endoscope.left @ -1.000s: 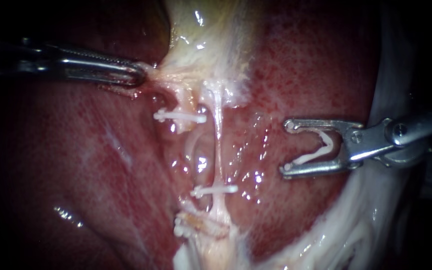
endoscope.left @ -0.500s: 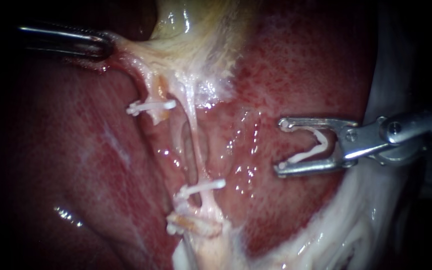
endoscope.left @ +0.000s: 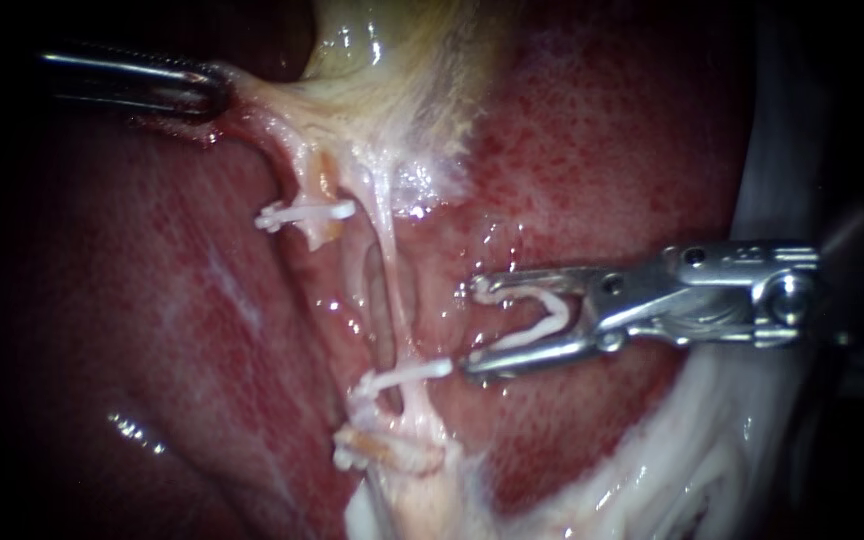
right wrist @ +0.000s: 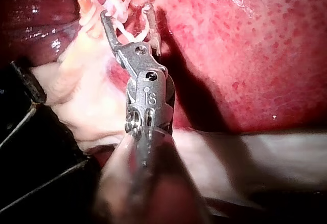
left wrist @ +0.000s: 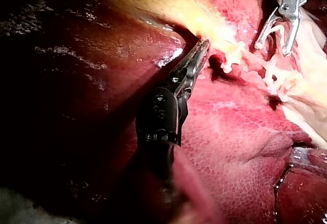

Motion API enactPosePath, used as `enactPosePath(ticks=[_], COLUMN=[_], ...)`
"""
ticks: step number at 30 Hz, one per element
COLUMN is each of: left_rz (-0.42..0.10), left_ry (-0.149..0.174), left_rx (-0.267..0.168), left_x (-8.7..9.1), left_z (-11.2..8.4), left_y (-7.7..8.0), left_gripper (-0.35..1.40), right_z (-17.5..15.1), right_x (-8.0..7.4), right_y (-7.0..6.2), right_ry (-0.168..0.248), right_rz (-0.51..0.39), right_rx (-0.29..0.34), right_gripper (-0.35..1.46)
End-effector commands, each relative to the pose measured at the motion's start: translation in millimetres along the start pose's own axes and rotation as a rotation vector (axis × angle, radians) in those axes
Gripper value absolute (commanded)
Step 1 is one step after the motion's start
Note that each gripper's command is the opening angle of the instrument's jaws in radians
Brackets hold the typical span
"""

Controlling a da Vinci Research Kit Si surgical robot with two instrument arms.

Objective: Clipping second clip right tube

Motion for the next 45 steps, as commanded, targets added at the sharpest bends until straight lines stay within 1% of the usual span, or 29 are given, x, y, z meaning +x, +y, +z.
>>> enactPosePath(ticks=[1, 7, 13, 14, 16, 18, 19, 22, 25, 29, 32, 34, 36, 39, 42, 45], left_rz=[0.0, 0.0, 0.0, 0.0, 0.0, 0.0, 0.0, 0.0, 0.0, 0.0, 0.0, 0.001, 0.001, 0.001, 0.001, 0.001], left_ry=[0.0, 0.0, 0.0, 0.0, 0.0, 0.0, 0.0, 0.0, 0.0, 0.0, 0.0, 0.0, 0.0, 0.0, 0.0, 0.0], left_rx=[0.0, 0.001, 0.002, 0.002, 0.002, 0.002, 0.002, 0.002, 0.002, 0.002, 0.002, 0.003, 0.003, 0.003, 0.003, 0.003], left_x=[0.0, 0.0, -0.1, -0.1, -0.1, -0.1, -0.1, -0.1, -0.1, -0.1, -0.2, -0.2, -0.2, -0.2, -0.2, -0.2], left_z=[0.0, 0.1, 0.2, 0.3, 0.3, 0.3, 0.3, 0.3, 0.3, 0.3, 0.4, 0.4, 0.5, 0.5, 0.5, 0.5], left_y=[0.0, 0.0, 0.0, 0.0, 0.0, 0.0, 0.0, 0.0, 0.0, -0.1, 0.0, -0.1, -0.1, -0.1, -0.1, -0.1], left_gripper=[-0.35, -0.35, -0.35, -0.35, -0.35, -0.35, -0.35, -0.35, -0.35, -0.35, -0.35, -0.35, -0.35, -0.35, -0.35, -0.35], right_z=[0.5, 3.1, 4.6, 4.8, 5.0, 5.1, 5.1, 5.2, 5.1, 4.8, 4.7, 4.7, 4.6, 4.4, 4.0, 3.9], right_x=[0.0, 0.0, -0.3, -0.3, -0.4, -0.3, -0.2, 0.0, 0.4, 1.1, 1.5, 1.6, 1.6, 1.4, 1.1, 1.0], right_y=[0.2, 1.1, 1.5, 1.5, 1.6, 1.6, 1.6, 1.6, 1.4, 0.9, 0.5, 0.3, 0.4, 0.5, 0.6, 0.6], right_ry=[-0.003, -0.016, -0.035, -0.031, -0.012, 0.025, 0.053, 0.118, 0.162, 0.195, 0.198, 0.197, 0.193, 0.188, 0.187, 0.186], right_rz=[0.005, 0.053, 0.074, 0.082, 0.091, 0.105, 0.123, 0.167, 0.207, 0.239, 0.244, 0.242, 0.239, 0.237, 0.236, 0.236], right_rx=[0.006, 0.051, 0.091, 0.097, 0.12, 0.149, 0.175, 0.248, 0.314, 0.383, 0.422, 0.431, 0.439, 0.448, 0.45, 0.45], right_gripper=[0.5, 0.5, 0.5, 0.5, 0.5, 0.5, 0.5, 0.5, 0.49, 0.48, 0.45, 0.43, 0.38, 0.24, -0.01, -0.12])
